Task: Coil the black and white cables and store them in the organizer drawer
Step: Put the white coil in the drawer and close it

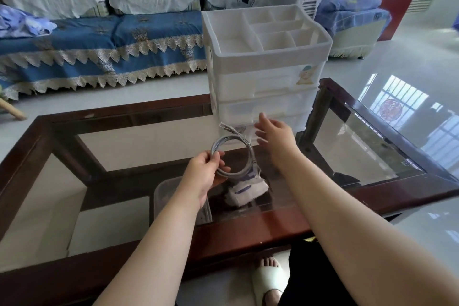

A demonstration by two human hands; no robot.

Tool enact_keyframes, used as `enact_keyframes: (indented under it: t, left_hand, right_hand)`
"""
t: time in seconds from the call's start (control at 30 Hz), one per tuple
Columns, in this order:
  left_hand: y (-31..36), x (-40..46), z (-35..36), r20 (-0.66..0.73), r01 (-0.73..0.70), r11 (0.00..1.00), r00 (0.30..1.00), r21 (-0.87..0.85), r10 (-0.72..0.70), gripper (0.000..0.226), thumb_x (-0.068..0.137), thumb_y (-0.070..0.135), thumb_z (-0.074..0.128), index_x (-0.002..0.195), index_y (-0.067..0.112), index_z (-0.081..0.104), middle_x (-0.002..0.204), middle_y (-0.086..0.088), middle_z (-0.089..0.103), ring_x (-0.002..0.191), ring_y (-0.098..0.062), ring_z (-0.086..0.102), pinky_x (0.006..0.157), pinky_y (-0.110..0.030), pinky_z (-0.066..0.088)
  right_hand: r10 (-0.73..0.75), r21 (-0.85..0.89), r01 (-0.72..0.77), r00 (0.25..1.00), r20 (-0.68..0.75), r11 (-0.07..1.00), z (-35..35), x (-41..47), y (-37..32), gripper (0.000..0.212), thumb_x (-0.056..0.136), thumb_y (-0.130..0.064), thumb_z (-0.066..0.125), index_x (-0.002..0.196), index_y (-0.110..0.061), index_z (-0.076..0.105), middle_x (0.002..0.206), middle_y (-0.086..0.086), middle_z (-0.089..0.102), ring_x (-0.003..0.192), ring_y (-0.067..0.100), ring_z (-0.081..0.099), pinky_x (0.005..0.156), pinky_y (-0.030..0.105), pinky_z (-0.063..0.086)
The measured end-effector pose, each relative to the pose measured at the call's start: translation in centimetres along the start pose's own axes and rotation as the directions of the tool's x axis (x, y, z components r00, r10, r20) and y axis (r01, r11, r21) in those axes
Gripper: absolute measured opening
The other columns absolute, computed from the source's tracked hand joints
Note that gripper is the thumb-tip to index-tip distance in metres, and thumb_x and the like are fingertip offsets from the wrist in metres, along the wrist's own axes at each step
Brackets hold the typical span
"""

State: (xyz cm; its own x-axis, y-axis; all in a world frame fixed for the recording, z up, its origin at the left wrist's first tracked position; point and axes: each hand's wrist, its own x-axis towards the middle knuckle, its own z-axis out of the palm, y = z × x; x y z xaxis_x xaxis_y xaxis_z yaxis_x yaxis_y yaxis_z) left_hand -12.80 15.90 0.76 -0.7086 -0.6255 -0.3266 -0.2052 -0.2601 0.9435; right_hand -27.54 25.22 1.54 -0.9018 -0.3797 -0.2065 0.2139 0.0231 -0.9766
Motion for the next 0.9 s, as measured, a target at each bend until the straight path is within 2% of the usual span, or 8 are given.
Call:
enact_keyframes:
  t: [0.07,0.2,0.33,0.47,0.67,0.77,0.83,0.9]
  left_hand:
    - [-0.2,0.7,0.1,-0.026,-0.011,0.999,1.0,0.042,0.012,0.023,0.103,0.017,0.042,0.105,0.009,0.063,0.082,-0.003,0.054,0.076,-0.016,0.063,0.066,-0.03,0.051]
    - [0.1,1.0,-0.4,-0.059,-0.04,0.997,0.997,0.068,0.044,0.024,0.103,0.02,0.043,0.095,0.015,0.064,0.086,-0.002,0.059,0.08,-0.016,0.062,0.073,-0.033,0.054]
    - [0.7,1.1,-1.1,-0.091,-0.057,0.998,0.994,0.023,0.059,0.023,0.104,0.019,0.042,0.096,0.016,0.064,0.086,-0.002,0.057,0.078,-0.015,0.06,0.077,-0.034,0.054]
    - [1.1,1.3,-1.3,-0.1,-0.065,0.997,0.993,-0.032,0.061,0.023,0.103,0.02,0.043,0.104,0.014,0.065,0.082,-0.001,0.055,0.079,-0.015,0.059,0.077,-0.034,0.053]
    - [1.6,1.3,-2.0,-0.117,-0.092,0.981,0.99,-0.17,0.073,0.025,0.103,0.022,0.042,0.1,0.015,0.066,0.073,0.001,0.054,0.075,-0.015,0.057,0.078,-0.035,0.053]
    - [1.8,1.3,-2.0,-0.11,-0.084,0.969,0.992,-0.231,0.06,0.025,0.103,0.022,0.042,0.1,0.015,0.066,0.072,0.001,0.052,0.072,-0.013,0.056,0.075,-0.033,0.053]
    - [1.8,1.3,-1.9,-0.106,-0.086,0.97,0.992,-0.228,0.063,0.025,0.103,0.023,0.043,0.101,0.014,0.067,0.073,0.002,0.053,0.072,-0.013,0.056,0.074,-0.033,0.053]
    - [1.7,1.3,-1.7,-0.1,-0.094,0.975,0.992,-0.203,0.075,0.025,0.103,0.023,0.044,0.104,0.013,0.066,0.074,0.001,0.054,0.073,-0.013,0.057,0.072,-0.032,0.052]
  right_hand:
    - [0.104,0.254,-0.096,0.994,-0.021,0.963,-0.2,1.7,-1.3,0.028,0.091,-0.035,0.06,0.102,-0.009,0.057,0.1,0.004,0.063,0.087,0.017,0.062,0.078,0.03,0.053]
    - [0.251,0.492,-0.258,0.965,0.082,0.831,0.2,4.0,-2.9,0.045,0.089,-0.026,0.065,0.125,-0.007,0.047,0.107,0.009,0.058,0.098,0.023,0.057,0.081,0.034,0.049]
    - [0.341,0.463,-0.295,0.94,-0.015,0.836,0.6,4.9,-3.1,0.048,0.083,-0.033,0.072,0.116,-0.01,0.046,0.101,0.005,0.052,0.098,0.021,0.056,0.062,0.031,0.05]
    - [0.365,0.427,-0.339,0.931,0.022,0.838,0.6,5.3,-3.0,0.047,0.082,-0.042,0.068,0.108,-0.01,0.047,0.074,0.001,0.047,0.08,0.018,0.058,0.064,0.033,0.05]
    - [0.382,0.141,-0.376,0.924,-0.02,0.916,-0.3,4.4,-3.5,0.057,0.082,-0.058,0.061,0.11,-0.011,0.045,0.084,0.004,0.051,0.073,0.02,0.061,0.06,0.035,0.052]
    - [0.298,-0.214,-0.305,0.952,-0.064,0.928,-0.6,3.2,-4.1,0.063,0.086,-0.067,0.044,0.104,-0.007,0.049,0.081,0.006,0.059,0.067,0.021,0.062,0.057,0.032,0.051]
    - [-0.008,-0.602,-0.069,0.992,-0.125,0.795,-1.1,2.7,-4.5,0.057,0.091,-0.063,0.038,0.085,-0.008,0.055,0.069,0.003,0.057,0.062,0.022,0.058,0.05,0.028,0.041]
    - [-0.401,-0.865,0.141,0.913,-0.074,0.481,-1.5,2.5,-5.2,0.047,0.096,-0.051,0.037,0.081,-0.011,0.056,0.076,0.001,0.055,0.076,0.024,0.053,0.058,0.029,0.036]
